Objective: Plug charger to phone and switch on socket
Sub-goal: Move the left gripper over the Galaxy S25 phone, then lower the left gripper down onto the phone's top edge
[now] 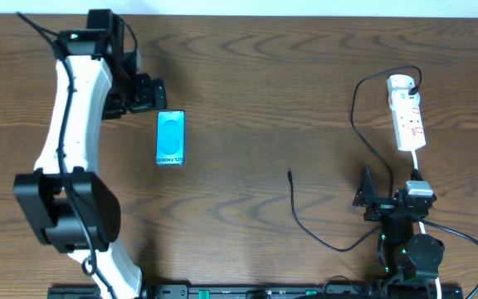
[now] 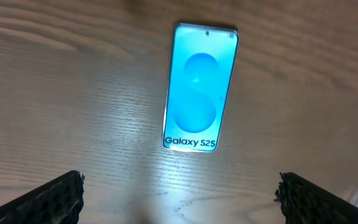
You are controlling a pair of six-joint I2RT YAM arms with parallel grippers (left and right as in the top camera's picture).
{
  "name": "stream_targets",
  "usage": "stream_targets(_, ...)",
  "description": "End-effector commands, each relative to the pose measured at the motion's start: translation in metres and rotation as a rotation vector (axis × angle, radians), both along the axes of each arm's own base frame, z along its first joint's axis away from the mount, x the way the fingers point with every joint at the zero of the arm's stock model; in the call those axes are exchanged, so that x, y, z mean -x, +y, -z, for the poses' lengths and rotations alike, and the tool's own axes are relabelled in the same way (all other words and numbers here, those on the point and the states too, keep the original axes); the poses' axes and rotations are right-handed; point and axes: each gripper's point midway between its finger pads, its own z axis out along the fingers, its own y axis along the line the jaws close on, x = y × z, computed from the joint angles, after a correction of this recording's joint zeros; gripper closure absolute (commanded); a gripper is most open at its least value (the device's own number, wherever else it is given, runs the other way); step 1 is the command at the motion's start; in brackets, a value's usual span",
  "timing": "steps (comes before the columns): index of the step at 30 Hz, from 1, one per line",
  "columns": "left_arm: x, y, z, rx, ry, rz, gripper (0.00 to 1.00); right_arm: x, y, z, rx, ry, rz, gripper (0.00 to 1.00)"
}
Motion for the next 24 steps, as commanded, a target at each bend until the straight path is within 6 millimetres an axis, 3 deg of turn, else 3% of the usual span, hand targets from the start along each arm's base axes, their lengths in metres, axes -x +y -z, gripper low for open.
stream_targets(1,-0.003,-0.018,0.008,0.005,0.015,0.092,0.0,0.0,0.002,0.0,-0.012,0.0,-0.007,0.01)
stream_targets(4,-0.008,-0.031,0.024,-0.018,0.038,0.126,0.0,0.0,0.002,0.001,-0.012,0.0,-0.007,0.01)
stream_targets(7,-0.011,-0.027,0.032,-0.055,0.05,0.096,0.0,0.0,0.002,0.0,-0.012,0.0,-0.007,0.01)
stream_targets(24,-0.025,-0.023,0.036,-0.076,0.007,0.058,0.0,0.0,0.002,0.001,-0.012,0.0,-0.007,0.01)
